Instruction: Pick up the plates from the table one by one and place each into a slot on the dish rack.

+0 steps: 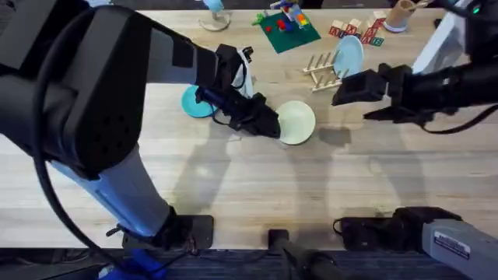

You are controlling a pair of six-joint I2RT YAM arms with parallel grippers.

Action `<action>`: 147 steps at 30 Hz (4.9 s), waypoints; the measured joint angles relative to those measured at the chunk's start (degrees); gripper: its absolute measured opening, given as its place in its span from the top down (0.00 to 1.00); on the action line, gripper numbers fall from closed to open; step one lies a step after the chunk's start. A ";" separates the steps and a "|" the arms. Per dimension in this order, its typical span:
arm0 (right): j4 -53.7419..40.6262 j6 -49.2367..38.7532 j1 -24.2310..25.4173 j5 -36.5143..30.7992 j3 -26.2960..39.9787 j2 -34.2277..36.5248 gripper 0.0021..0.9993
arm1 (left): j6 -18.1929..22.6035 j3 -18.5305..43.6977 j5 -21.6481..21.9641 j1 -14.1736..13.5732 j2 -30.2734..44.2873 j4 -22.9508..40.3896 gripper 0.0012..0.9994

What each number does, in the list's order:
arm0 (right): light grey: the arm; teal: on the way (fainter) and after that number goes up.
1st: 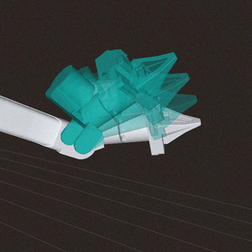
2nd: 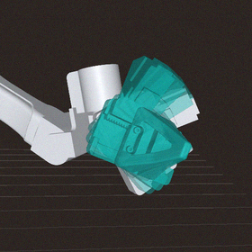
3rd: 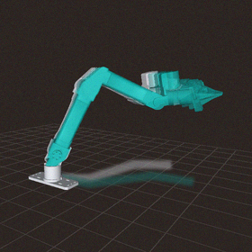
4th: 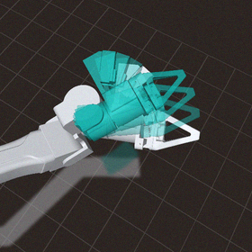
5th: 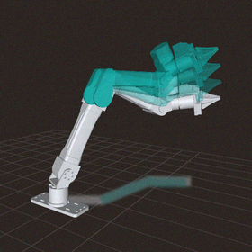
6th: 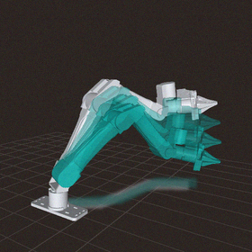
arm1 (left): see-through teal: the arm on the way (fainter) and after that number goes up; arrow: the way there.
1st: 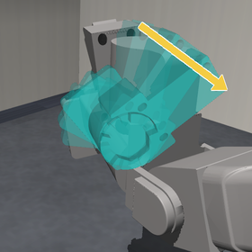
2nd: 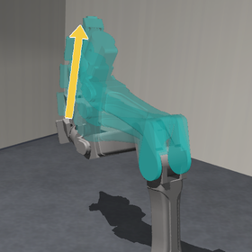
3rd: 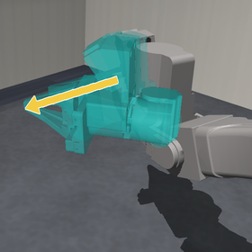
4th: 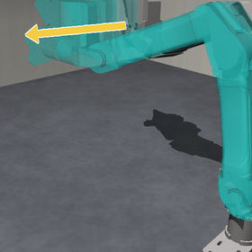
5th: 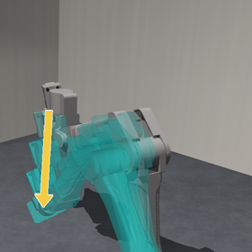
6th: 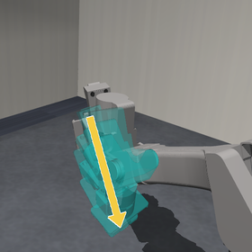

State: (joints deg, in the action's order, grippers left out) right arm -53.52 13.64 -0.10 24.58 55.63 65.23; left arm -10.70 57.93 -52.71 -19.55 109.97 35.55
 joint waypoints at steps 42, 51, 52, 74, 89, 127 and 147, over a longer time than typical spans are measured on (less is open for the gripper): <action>37.49 12.16 -11.71 8.06 -15.34 16.49 0.07 | 0.00 0.00 0.00 0.00 0.00 0.00 0.96; 37.86 13.16 -12.26 8.00 -15.36 16.74 0.35 | 0.00 0.00 0.00 0.00 0.00 0.00 0.96; 37.86 13.17 -12.26 8.00 -15.36 16.74 0.38 | 0.00 0.00 0.00 0.00 0.00 0.00 0.96; 37.20 13.16 -12.11 8.76 -15.34 16.57 0.96 | -0.02 -0.02 -0.24 0.70 0.00 0.83 0.96; 37.20 13.23 -12.13 8.87 -15.34 16.59 0.97 | 1.16 4.09 5.43 0.40 -0.10 9.41 0.96; 32.24 12.56 -12.19 9.06 -4.93 10.22 0.97 | 1.42 27.56 51.05 0.42 -26.97 32.20 0.03; 14.93 -7.33 -12.33 -5.18 12.68 8.11 0.97 | 1.42 27.56 51.28 0.42 -26.99 32.41 0.02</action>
State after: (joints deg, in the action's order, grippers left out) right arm -38.59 6.31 -12.43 19.40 68.31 73.34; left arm -9.28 85.49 -1.43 -19.14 82.98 67.96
